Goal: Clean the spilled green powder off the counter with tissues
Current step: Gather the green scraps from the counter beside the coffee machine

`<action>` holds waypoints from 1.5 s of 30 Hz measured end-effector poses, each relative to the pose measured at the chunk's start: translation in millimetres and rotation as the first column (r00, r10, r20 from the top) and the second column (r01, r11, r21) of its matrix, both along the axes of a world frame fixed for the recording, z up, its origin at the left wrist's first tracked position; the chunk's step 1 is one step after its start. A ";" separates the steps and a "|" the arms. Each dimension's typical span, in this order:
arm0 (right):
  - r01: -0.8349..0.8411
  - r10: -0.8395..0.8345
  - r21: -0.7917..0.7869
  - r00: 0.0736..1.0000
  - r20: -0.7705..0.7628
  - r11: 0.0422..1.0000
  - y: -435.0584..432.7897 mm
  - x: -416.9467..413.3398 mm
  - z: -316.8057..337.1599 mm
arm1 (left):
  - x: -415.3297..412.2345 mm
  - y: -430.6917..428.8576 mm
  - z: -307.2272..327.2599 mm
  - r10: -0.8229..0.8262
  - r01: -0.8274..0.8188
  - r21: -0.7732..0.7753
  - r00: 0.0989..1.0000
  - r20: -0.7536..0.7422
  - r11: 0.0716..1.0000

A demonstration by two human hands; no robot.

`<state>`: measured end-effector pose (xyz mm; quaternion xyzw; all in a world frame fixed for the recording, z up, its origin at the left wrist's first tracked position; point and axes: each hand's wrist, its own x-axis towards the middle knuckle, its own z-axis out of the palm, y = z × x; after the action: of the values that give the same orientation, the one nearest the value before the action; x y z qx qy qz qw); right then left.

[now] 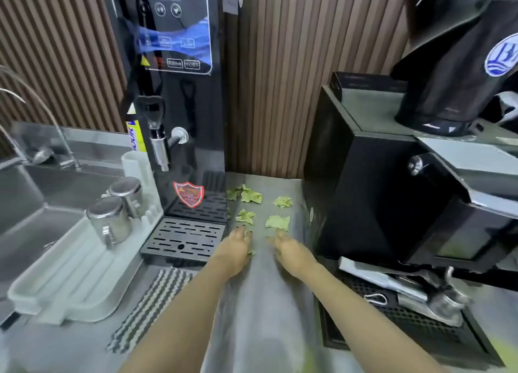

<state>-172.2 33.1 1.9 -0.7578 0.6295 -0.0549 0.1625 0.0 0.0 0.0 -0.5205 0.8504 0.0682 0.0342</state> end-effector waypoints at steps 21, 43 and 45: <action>0.243 -0.228 -0.133 0.966 0.119 0.961 26.5 3.7 -8.7 | -25.1 17.5 -19.6 0.195 -0.152 0.126 0.840 -0.506 0.980; 0.905 -0.686 0.079 0.258 0.680 0.418 460.4 -162.5 30.3 | -211.4 389.1 6.4 0.066 0.121 0.151 0.526 -0.848 0.981; 0.934 -0.673 0.098 0.172 0.720 0.344 510.5 -177.5 31.8 | -224.7 427.1 7.5 0.062 0.173 0.182 0.539 -0.840 0.968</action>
<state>-349.7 543.6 33.7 -0.2333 0.8105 -0.5105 0.1675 -224.7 427.1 7.5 -0.3881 0.7635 0.4117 -0.3115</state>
